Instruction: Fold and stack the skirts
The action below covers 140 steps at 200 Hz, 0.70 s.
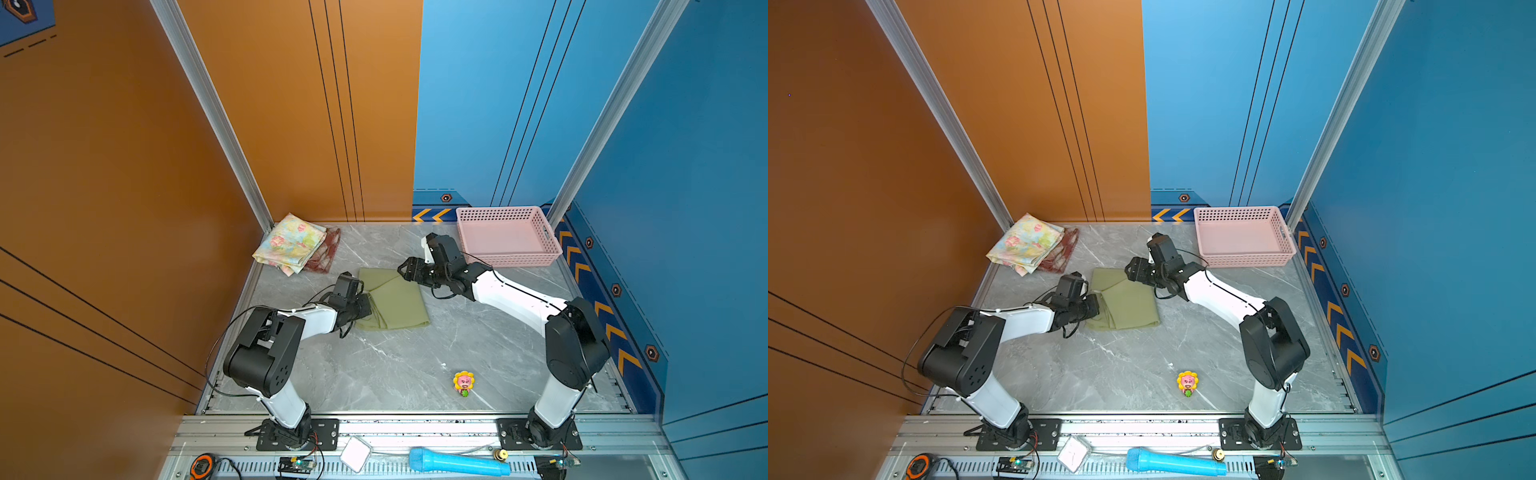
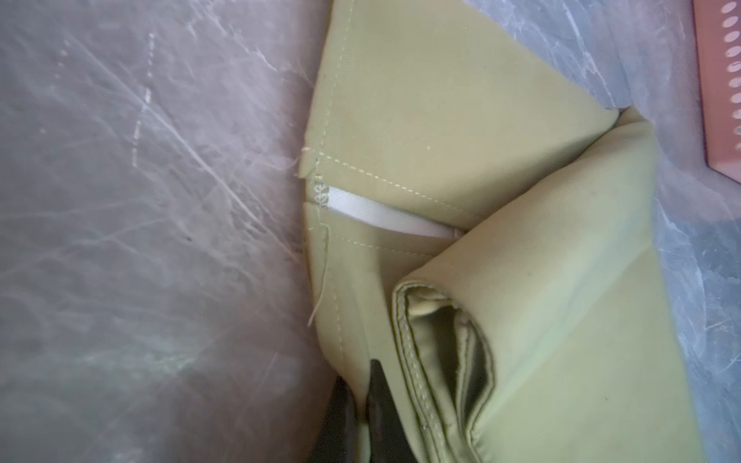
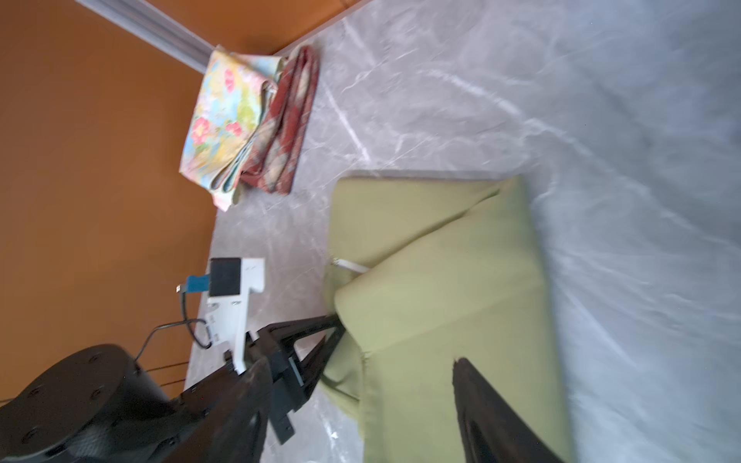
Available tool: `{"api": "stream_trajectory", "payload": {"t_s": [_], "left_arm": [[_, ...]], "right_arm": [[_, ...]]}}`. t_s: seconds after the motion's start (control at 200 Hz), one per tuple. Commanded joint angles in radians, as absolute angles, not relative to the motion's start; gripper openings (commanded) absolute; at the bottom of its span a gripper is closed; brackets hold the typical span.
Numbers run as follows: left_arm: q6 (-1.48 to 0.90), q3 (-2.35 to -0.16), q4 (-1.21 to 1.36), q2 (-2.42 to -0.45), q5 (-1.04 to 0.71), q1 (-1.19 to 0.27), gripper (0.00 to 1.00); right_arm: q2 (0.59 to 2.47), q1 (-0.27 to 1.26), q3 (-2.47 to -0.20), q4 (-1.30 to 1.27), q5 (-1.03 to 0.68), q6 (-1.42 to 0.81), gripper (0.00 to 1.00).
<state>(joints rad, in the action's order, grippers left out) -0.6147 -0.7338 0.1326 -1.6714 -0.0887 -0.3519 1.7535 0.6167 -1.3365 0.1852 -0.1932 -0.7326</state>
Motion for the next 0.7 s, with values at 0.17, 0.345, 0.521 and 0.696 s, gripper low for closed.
{"api": "stream_trajectory", "payload": {"t_s": [0.17,0.345,0.521,0.696], "left_arm": [[-0.676,-0.684,-0.02,-1.704,-0.152,-0.459,0.0],[-0.681,-0.648,-0.024,-1.628,-0.177,-0.439,0.07],[-0.68,-0.631,-0.04,-1.565,-0.216,-0.392,0.18],[-0.695,-0.617,-0.017,-1.534,-0.273,-0.341,0.28]], "right_arm": [[1.718,0.677,-1.319,0.426,0.081,-0.513,0.71],[1.764,0.742,-1.32,0.438,0.096,-0.429,0.7],[1.844,0.817,-1.35,0.454,0.116,-0.367,0.69],[1.914,0.881,-1.39,0.474,0.147,-0.361,0.68]]}}
